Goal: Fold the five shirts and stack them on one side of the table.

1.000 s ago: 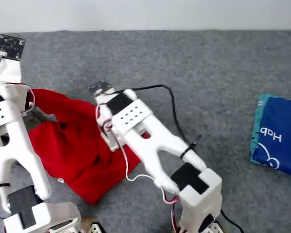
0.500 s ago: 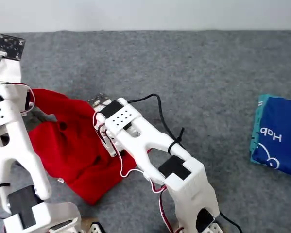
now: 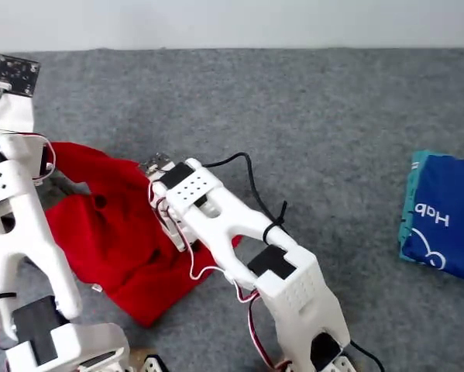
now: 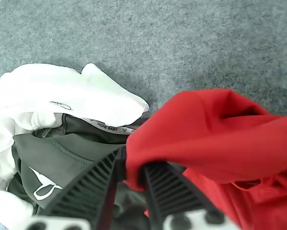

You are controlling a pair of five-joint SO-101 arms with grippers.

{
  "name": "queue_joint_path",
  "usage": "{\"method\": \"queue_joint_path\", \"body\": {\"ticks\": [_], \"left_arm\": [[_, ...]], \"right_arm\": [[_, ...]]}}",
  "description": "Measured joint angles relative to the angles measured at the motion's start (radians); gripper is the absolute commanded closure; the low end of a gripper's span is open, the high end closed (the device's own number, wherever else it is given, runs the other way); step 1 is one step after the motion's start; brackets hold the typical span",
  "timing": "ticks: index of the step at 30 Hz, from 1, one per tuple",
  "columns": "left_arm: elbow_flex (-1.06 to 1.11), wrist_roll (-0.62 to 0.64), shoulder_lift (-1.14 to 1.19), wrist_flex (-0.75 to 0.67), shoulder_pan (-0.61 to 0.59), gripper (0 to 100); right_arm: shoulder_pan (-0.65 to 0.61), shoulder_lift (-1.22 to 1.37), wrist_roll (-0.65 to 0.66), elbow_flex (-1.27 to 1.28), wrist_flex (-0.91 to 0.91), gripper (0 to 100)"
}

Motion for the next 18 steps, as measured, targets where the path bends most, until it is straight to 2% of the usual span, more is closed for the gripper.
{"method": "queue_joint_path", "body": {"ticks": [5, 10, 18], "left_arm": [[0.0, 0.0, 0.0, 0.0, 0.0, 99], [0.0, 0.0, 0.0, 0.0, 0.0, 99], [0.0, 0.0, 0.0, 0.0, 0.0, 99]], "right_arm": [[0.043, 0.0, 0.043, 0.0, 0.0, 98.1], [0.071, 0.0, 0.054, 0.0, 0.002, 98.9], [0.115, -0.106, 0.071, -0.126, 0.141, 99.0]]}}
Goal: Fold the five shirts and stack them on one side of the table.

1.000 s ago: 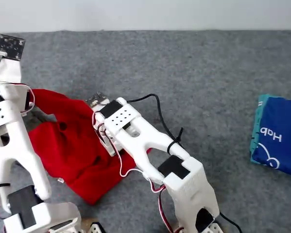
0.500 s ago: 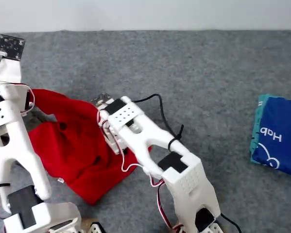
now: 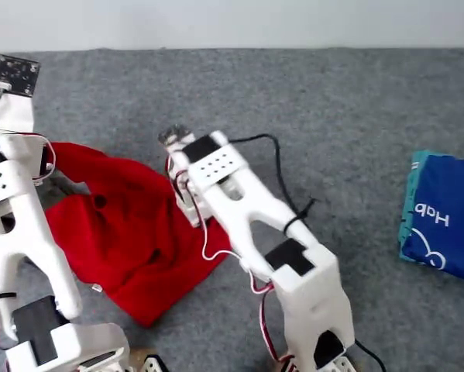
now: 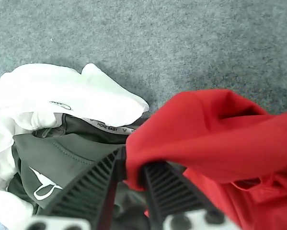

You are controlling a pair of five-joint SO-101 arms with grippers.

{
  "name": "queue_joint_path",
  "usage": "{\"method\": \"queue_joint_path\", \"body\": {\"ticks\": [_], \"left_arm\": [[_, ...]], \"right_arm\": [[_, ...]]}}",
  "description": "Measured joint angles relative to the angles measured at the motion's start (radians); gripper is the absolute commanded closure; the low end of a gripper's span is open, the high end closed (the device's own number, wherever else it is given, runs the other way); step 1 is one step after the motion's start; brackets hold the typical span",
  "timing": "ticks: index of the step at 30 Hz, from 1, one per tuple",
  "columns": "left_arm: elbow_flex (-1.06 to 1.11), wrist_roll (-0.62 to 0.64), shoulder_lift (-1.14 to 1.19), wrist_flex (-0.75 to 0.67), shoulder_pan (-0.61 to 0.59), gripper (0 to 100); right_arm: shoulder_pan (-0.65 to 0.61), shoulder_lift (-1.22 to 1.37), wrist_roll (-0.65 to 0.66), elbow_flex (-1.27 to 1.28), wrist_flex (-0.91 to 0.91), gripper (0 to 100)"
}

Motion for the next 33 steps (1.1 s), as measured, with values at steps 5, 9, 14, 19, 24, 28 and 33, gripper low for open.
{"method": "queue_joint_path", "body": {"ticks": [5, 9, 14, 19, 24, 28, 33], "left_arm": [[-0.009, 0.0, 0.0, 0.0, 0.0, 99], [-0.078, 0.0, 0.0, 0.023, 0.0, 99], [-0.298, 0.0, 0.0, 0.141, 0.0, 99], [-0.595, 0.0, 0.0, 0.281, 0.032, 99], [-0.868, 0.0, 0.0, 0.388, 0.098, 99], [-1.042, 0.0, -0.002, 0.397, 0.146, 99], [-1.257, -0.032, -0.002, 0.397, 0.213, 99]], "right_arm": [[0.066, -0.135, 0.146, -0.057, 0.103, 99.0], [0.153, -0.281, 0.279, -0.068, 0.12, 99.0], [0.29, -0.486, 0.47, -0.068, 0.086, 99.0], [0.414, -0.658, 0.585, -0.068, 0.011, 99.1], [0.519, -0.786, 0.671, -0.068, -0.129, 99.1], [0.585, -0.875, 0.721, -0.068, -0.23, 99.1], [0.654, -0.985, 0.741, -0.068, -0.336, 99.1]]}}
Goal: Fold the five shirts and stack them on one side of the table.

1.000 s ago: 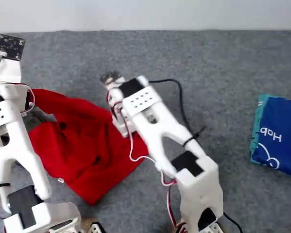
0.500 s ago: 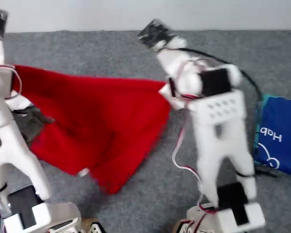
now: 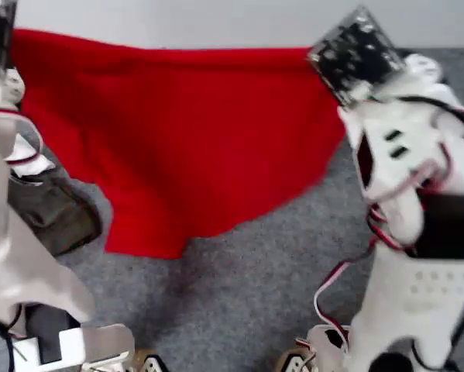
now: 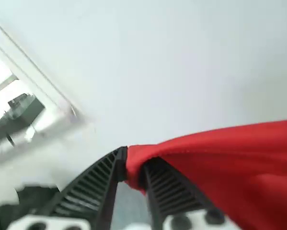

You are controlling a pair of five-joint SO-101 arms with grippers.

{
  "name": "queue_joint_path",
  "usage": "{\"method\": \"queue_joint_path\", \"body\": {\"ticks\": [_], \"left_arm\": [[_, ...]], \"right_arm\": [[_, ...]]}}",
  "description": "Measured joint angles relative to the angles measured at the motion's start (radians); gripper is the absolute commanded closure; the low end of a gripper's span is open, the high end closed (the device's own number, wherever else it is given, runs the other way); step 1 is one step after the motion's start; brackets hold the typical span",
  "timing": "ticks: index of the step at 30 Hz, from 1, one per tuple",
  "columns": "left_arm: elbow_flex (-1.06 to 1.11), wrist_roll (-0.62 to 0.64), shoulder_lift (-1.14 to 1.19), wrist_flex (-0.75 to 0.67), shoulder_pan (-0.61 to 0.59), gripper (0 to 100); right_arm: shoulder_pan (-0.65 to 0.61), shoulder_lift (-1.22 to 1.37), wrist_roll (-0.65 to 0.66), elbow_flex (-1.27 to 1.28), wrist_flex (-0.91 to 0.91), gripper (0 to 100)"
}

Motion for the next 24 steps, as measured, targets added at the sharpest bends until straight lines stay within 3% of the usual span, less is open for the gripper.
{"method": "queue_joint_path", "body": {"ticks": [7, 14, 24], "left_arm": [[-0.233, -0.144, -0.002, 0.0, 0.071, 99], [-0.44, -0.18, -0.005, 0.0, 0.077, 99], [-0.439, -0.213, -0.195, 0.011, 0.077, 99]], "right_arm": [[0.071, -0.12, 0.002, -0.002, -0.031, 99.1], [0.175, -0.262, 0.002, -0.005, -0.008, 99.0], [0.196, -0.404, 0.002, -0.02, 0.12, 99.0]]}}
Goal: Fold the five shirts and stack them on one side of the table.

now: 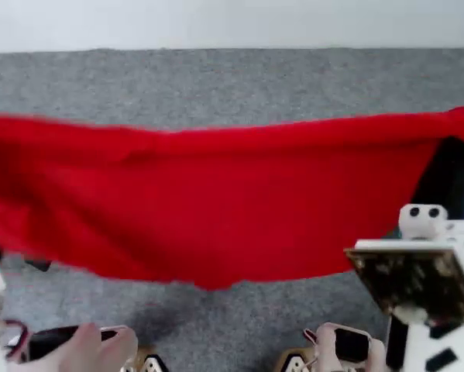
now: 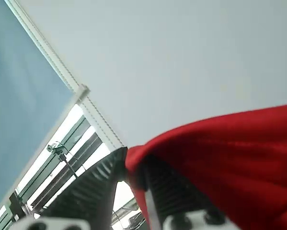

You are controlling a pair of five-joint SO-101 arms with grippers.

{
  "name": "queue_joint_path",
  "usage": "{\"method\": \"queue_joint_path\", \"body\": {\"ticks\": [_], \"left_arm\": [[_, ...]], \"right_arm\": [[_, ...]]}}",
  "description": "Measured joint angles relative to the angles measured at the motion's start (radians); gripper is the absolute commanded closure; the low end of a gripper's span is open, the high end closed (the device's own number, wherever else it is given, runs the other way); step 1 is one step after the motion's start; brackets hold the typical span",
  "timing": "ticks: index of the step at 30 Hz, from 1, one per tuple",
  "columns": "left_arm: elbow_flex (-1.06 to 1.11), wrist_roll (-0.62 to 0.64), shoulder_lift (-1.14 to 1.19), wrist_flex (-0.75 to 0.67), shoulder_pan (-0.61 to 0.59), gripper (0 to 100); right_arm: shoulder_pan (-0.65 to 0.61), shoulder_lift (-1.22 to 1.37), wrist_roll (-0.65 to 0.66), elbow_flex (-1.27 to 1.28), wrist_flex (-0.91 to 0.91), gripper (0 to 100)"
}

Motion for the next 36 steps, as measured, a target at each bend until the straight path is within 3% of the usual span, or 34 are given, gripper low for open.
{"method": "queue_joint_path", "body": {"ticks": [8, 16, 20, 24, 28, 36], "left_arm": [[0.253, -0.028, -0.003, 0.071, 0.0, 99], [0.81, -0.028, 0.12, 0.068, 0.058, 99], [1.094, -0.028, 0.221, -0.054, 0.074, 99], [1.27, -0.028, 0.319, -0.265, 0.077, 99], [1.301, -0.028, 0.431, -0.476, 0.075, 99], [1.301, -0.028, 0.608, -0.87, 0.069, 99]], "right_arm": [[0.0, 0.129, 0.0, 0.002, 0.138, 99.0], [0.0, 0.341, 0.0, 0.29, 0.192, 99.0], [0.0, 0.365, 0.0, 0.557, 0.015, 99.0], [-0.002, 0.391, -0.003, 0.801, -0.247, 99.0], [0.005, 0.463, -0.002, 0.924, -0.52, 99.0], [0.006, 0.761, -0.002, 0.87, -0.925, 99.0]]}}
